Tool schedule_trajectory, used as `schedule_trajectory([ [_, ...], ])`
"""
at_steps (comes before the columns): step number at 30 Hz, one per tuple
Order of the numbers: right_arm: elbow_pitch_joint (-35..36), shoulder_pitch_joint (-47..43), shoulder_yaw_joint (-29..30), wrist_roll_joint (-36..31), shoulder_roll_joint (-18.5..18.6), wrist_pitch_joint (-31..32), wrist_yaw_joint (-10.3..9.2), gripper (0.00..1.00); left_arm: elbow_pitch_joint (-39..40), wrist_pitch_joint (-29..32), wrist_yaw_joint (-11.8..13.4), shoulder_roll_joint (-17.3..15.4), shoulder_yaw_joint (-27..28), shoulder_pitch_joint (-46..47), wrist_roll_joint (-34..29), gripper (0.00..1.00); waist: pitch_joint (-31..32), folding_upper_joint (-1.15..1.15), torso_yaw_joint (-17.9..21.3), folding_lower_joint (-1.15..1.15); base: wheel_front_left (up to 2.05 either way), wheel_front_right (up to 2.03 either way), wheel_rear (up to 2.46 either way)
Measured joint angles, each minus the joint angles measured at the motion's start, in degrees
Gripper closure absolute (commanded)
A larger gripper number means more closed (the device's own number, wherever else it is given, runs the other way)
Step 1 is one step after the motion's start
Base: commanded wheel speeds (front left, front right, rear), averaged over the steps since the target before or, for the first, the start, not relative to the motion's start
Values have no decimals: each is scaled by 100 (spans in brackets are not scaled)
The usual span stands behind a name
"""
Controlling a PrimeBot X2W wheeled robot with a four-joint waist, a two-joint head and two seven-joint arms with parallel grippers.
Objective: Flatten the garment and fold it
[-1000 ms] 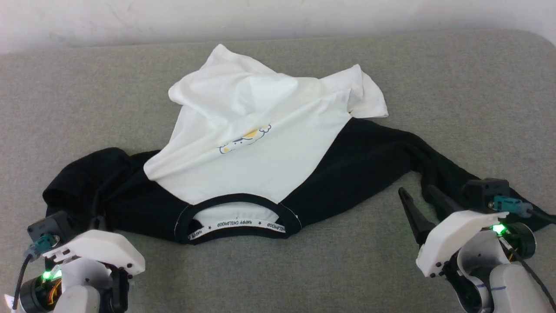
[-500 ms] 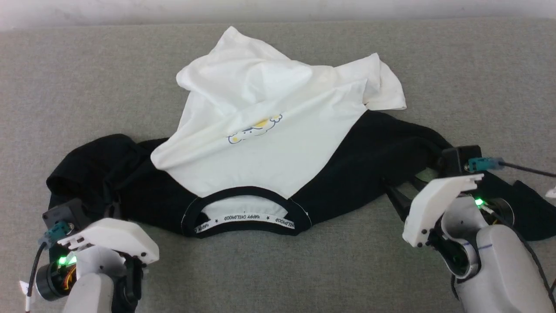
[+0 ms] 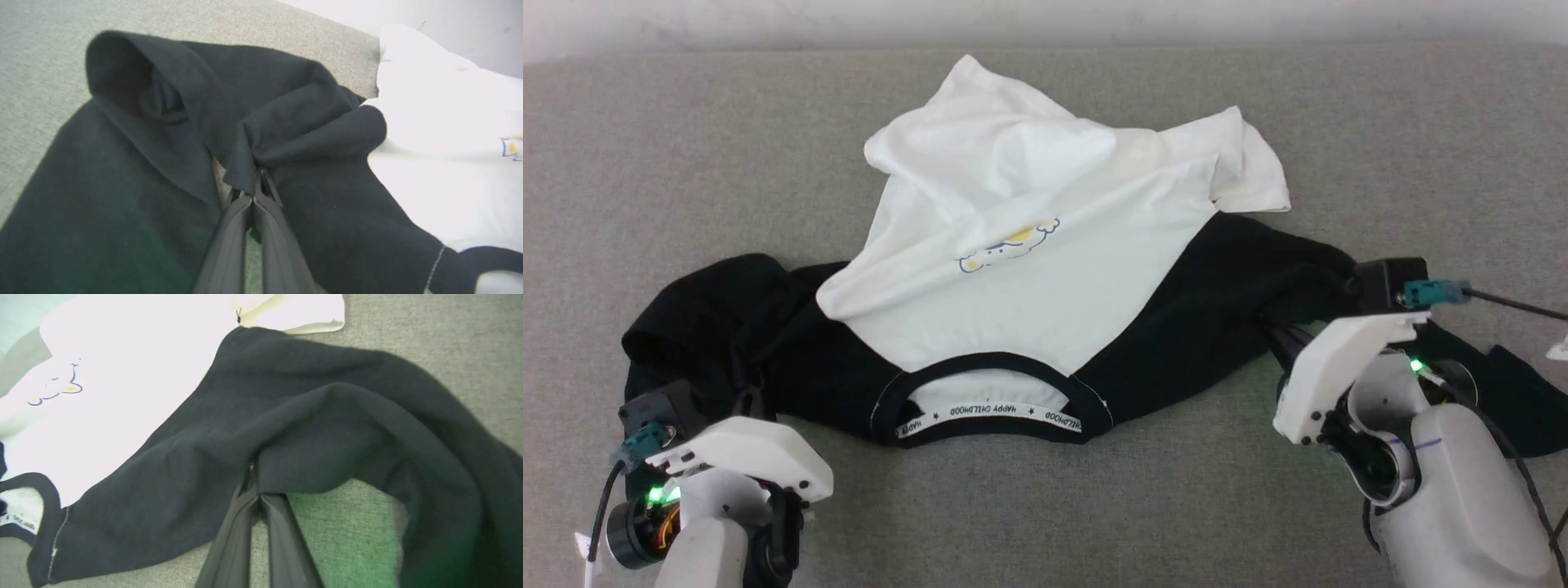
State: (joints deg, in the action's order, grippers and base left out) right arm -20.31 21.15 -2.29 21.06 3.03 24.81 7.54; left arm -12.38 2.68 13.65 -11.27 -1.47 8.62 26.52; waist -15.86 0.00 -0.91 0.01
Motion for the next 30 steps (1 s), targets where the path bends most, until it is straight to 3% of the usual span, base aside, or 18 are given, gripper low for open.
schedule_trajectory([
  [3, 198, -226, 45, 122, 1, -123, 0, 100, 51, -76, -48, 8, 34, -21, 108, 100, 146, 0, 30, 0, 0, 0, 0],
  [7, 776, -658, 230, 74, -5, -81, 0, 100, 490, -92, -318, 123, 155, -160, 569, 100, 394, 0, 81, -1, 0, 0, 0],
  [20, 2989, -959, 769, -455, 42, 783, 0, 100, 2669, 847, -554, -79, 260, -280, 1334, 100, 1097, -1, 257, -2, 0, 0, 0],
  [26, 3326, -235, 730, -653, 662, 1240, 0, 100, 2987, 1425, -531, -283, 302, 608, 1621, 100, 998, -1, 272, -1, 0, 0, 0],
  [30, 3216, 682, 542, -694, 1083, 1492, 0, 100, 2822, 1603, -321, -323, 443, 1537, 1751, 100, 765, -1, 276, 0, 0, 0, 0],
])
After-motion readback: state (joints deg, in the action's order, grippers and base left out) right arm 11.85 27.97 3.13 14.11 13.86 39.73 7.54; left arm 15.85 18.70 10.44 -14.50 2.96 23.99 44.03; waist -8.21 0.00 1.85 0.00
